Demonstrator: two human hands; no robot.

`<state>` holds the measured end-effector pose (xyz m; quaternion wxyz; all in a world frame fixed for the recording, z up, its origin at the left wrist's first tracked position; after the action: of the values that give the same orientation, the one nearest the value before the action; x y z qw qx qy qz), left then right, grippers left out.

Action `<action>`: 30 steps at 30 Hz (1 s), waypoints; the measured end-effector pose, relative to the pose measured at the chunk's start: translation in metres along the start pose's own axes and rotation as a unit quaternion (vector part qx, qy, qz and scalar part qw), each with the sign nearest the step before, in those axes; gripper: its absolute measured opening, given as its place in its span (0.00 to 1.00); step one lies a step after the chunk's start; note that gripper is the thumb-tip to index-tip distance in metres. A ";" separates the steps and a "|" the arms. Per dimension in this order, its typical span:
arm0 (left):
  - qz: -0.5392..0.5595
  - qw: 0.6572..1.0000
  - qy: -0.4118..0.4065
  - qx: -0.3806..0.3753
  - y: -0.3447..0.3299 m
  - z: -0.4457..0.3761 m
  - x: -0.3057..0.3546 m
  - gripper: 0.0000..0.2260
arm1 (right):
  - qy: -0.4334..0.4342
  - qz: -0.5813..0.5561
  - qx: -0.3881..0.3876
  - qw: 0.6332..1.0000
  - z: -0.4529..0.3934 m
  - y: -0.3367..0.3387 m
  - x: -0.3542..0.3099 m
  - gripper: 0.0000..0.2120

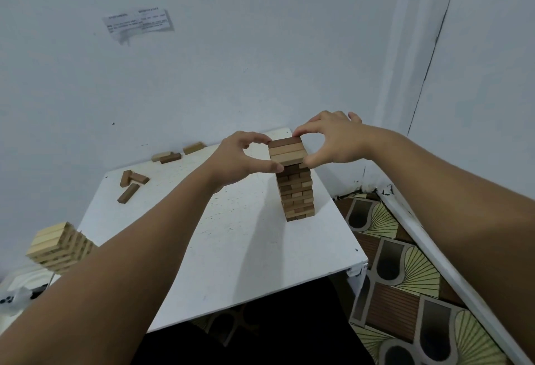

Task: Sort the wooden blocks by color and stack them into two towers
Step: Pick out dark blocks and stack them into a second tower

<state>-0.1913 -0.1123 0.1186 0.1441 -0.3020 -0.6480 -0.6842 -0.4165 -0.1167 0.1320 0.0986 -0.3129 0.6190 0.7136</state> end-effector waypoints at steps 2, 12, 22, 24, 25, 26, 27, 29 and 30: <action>-0.005 1.000 0.000 0.000 0.000 -0.001 -0.001 0.26 | -0.003 -0.001 -0.003 1.000 -0.001 -0.001 0.001 0.37; 0.016 1.000 -0.001 -0.014 -0.005 -0.001 -0.002 0.27 | -0.013 -0.034 -0.026 0.999 -0.002 -0.002 0.006 0.34; 0.043 0.999 0.016 -0.029 -0.004 0.005 -0.013 0.36 | -0.018 -0.117 -0.033 0.992 -0.001 -0.005 0.015 0.39; 0.051 0.998 0.018 -0.035 -0.006 0.006 -0.014 0.32 | -0.018 -0.133 -0.035 0.990 -0.001 -0.007 0.016 0.37; 0.057 0.998 0.017 -0.036 -0.006 0.006 -0.014 0.30 | -0.019 -0.141 -0.035 0.989 -0.001 -0.008 0.015 0.36; 0.061 0.997 0.016 -0.036 -0.006 0.005 -0.014 0.29 | -0.019 -0.148 -0.036 0.988 -0.001 -0.009 0.015 0.34; 0.065 0.997 0.016 -0.036 -0.006 0.005 -0.014 0.29 | -0.018 -0.152 -0.037 0.988 0.000 -0.009 0.015 0.34; 0.067 0.997 0.015 -0.033 -0.006 0.005 -0.014 0.30 | -0.016 -0.158 -0.036 0.987 0.000 -0.009 0.015 0.33; 0.066 0.997 0.016 -0.029 -0.005 0.006 -0.015 0.32 | -0.016 -0.160 -0.036 0.986 0.001 -0.009 0.016 0.33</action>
<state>-0.1814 -0.1092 0.1056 0.1906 -0.3373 -0.6044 -0.6962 -0.4242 -0.1180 0.1160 0.2100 -0.3998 0.5335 0.7151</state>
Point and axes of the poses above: each hand's wrist, its own z-axis away from the middle knuckle, its own y-axis out of the back of the hand, x = y × z, the point moved 5 cm from there along -z, towards the middle knuckle, and after that the axes turned 14 degrees about -z, right-handed, at the moved point
